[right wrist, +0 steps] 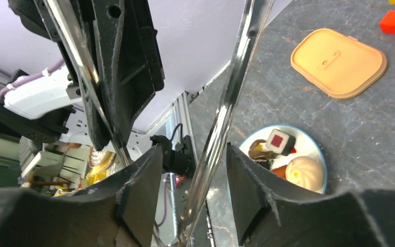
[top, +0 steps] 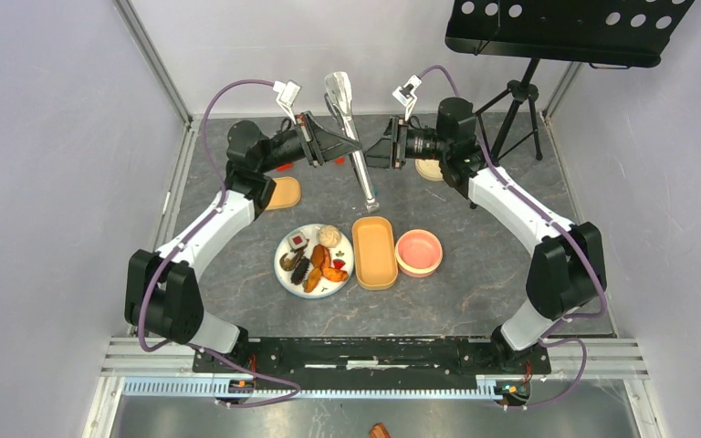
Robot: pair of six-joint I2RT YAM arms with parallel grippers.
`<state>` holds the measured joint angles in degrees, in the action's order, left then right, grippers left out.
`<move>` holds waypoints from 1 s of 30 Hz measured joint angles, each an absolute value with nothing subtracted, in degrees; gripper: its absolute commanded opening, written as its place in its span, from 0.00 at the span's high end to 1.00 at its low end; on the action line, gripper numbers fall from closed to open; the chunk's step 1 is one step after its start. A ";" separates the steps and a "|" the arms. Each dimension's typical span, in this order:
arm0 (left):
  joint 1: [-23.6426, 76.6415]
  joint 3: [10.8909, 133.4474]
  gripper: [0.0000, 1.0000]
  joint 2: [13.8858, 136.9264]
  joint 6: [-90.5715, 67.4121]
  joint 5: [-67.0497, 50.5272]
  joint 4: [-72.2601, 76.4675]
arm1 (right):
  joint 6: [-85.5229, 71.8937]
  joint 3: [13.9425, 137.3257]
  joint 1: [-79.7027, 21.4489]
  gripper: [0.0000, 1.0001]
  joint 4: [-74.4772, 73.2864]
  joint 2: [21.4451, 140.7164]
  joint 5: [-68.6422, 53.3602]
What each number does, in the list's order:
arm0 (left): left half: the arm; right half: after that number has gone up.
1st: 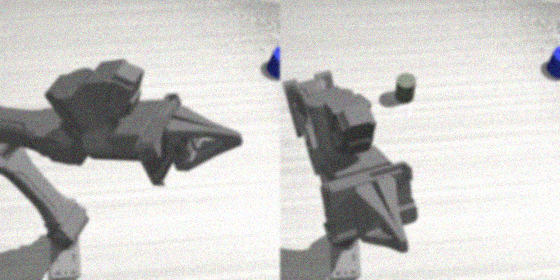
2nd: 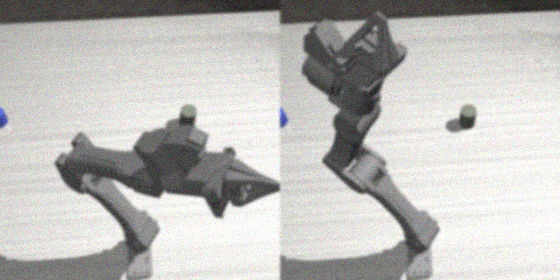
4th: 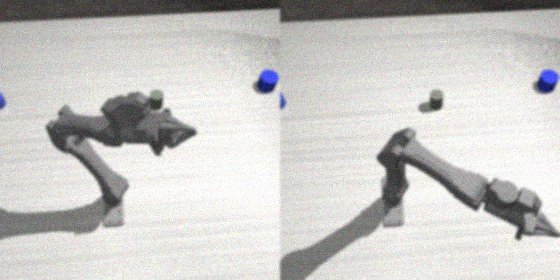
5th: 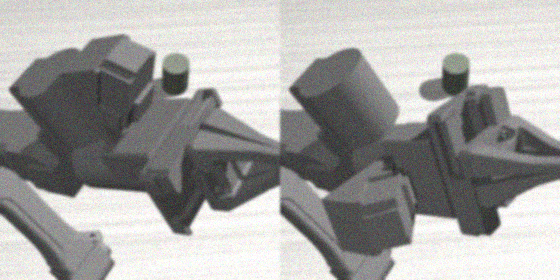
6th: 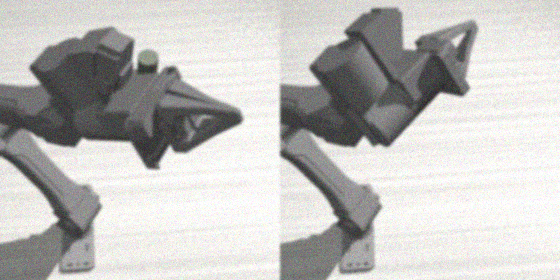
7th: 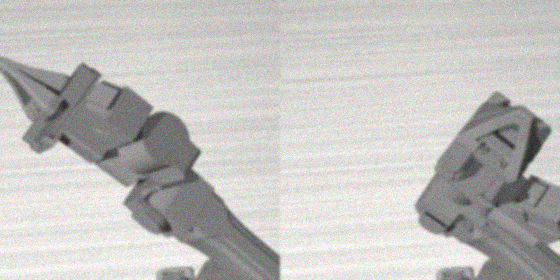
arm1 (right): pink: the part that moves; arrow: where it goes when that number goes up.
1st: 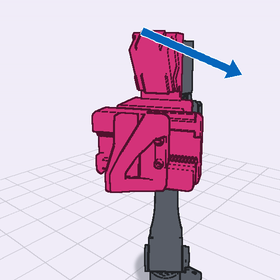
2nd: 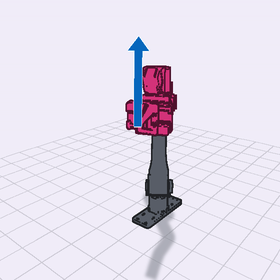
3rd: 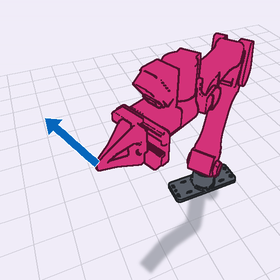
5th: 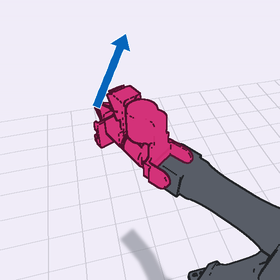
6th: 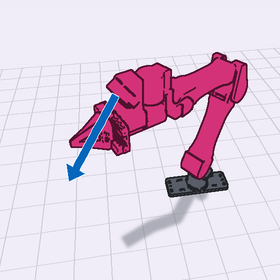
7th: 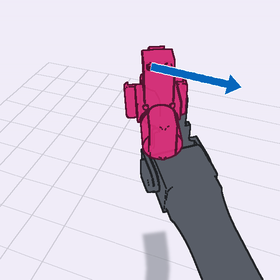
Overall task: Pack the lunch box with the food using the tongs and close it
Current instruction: Pick up the clamp at the center of the board.
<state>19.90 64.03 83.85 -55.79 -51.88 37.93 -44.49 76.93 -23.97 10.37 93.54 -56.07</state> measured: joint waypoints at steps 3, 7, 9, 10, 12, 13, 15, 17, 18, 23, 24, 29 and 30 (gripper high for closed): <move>19.00 64.03 0.98 83.85 -57.52 -51.44 39.31 | -44.23 76.93 -23.64 0.26 10.98 93.54 -56.14; 16.03 64.03 0.98 83.94 -59.75 -50.39 41.74 | -44.10 77.56 -21.78 0.15 10.44 93.84 -56.03; 14.11 64.03 0.98 84.27 -60.86 -49.60 43.42 | -44.14 78.61 -21.12 0.09 9.82 94.08 -55.57; 13.26 64.03 0.98 84.51 -61.32 -49.34 44.14 | -44.25 79.42 -20.82 0.08 9.34 94.21 -55.07; 11.84 64.03 0.98 84.97 -62.26 -48.56 45.17 | -44.80 80.49 -20.58 0.08 8.69 94.26 -53.89; 11.25 64.03 0.98 85.21 -62.96 -48.05 45.93 | -45.19 80.93 -20.75 0.07 8.54 94.26 -53.54; 10.50 64.03 0.98 85.71 -64.53 -46.89 47.70 | -45.84 81.28 -21.58 0.08 8.49 94.24 -52.99; 10.20 64.03 0.98 86.02 -66.17 -45.89 49.06 | -46.35 81.30 -22.76 0.07 8.40 94.24 -52.73; 10.13 64.03 0.98 86.13 -66.98 -45.28 49.78 | -46.52 81.30 -23.31 0.07 8.27 94.24 -52.66; 10.09 64.03 0.98 86.30 -69.78 -43.62 51.68 | -47.86 81.73 -24.75 0.08 8.03 94.26 -52.60; 10.09 64.01 0.98 86.30 -70.11 -43.53 51.88 | -48.25 82.08 -24.77 0.10 8.01 94.30 -52.53; 10.13 63.66 0.98 86.30 -71.33 -42.98 52.84 | -51.22 85.89 -26.37 0.17 8.05 95.02 -51.33; 10.13 63.66 0.98 86.32 -71.79 -42.89 52.88 | -51.66 86.56 -26.98 0.18 8.03 95.22 -51.13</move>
<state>10.13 63.66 86.32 -71.79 -42.89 52.88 -51.66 86.56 -26.98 8.03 95.22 -51.13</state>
